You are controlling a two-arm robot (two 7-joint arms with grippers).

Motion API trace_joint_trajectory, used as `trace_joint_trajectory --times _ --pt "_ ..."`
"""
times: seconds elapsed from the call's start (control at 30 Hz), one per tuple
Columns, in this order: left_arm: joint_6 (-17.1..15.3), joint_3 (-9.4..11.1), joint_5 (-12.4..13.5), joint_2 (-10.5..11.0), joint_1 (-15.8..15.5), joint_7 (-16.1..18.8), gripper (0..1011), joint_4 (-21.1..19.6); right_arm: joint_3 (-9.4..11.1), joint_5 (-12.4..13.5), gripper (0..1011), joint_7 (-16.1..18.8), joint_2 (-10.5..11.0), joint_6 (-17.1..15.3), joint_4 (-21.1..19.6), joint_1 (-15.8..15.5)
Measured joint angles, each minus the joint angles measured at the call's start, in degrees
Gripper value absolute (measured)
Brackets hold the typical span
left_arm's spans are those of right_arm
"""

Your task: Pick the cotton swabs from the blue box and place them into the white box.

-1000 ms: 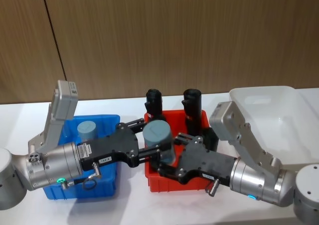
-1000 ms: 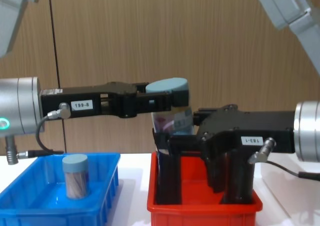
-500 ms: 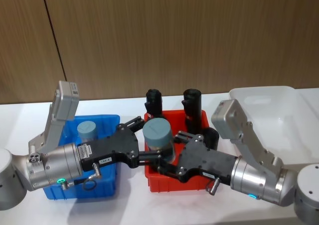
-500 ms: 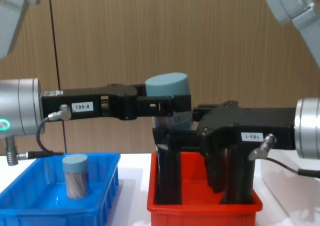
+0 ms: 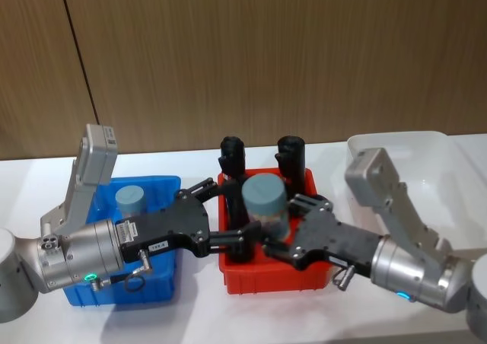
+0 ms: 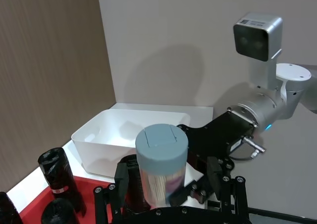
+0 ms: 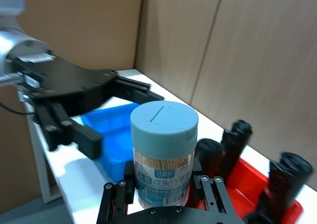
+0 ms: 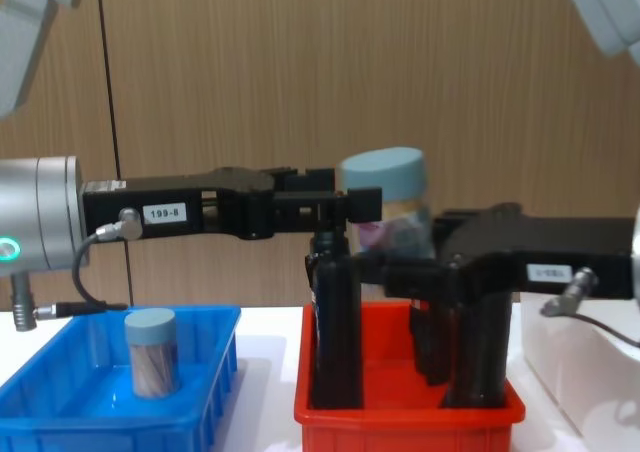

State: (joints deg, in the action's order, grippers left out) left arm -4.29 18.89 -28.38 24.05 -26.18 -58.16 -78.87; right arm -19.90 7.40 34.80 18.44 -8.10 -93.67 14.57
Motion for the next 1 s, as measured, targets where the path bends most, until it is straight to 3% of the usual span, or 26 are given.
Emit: trace_joint_trajectory --times 0.57,1.0 --pt "0.00 0.00 0.00 0.00 0.00 -0.03 1004 0.00 4.14 2.70 645 -6.03 3.99 0.91 3.01 -0.12" --pt "0.00 0.00 0.00 0.00 0.00 -0.03 1004 0.00 6.96 3.96 645 -10.22 5.79 1.60 8.13 1.67"
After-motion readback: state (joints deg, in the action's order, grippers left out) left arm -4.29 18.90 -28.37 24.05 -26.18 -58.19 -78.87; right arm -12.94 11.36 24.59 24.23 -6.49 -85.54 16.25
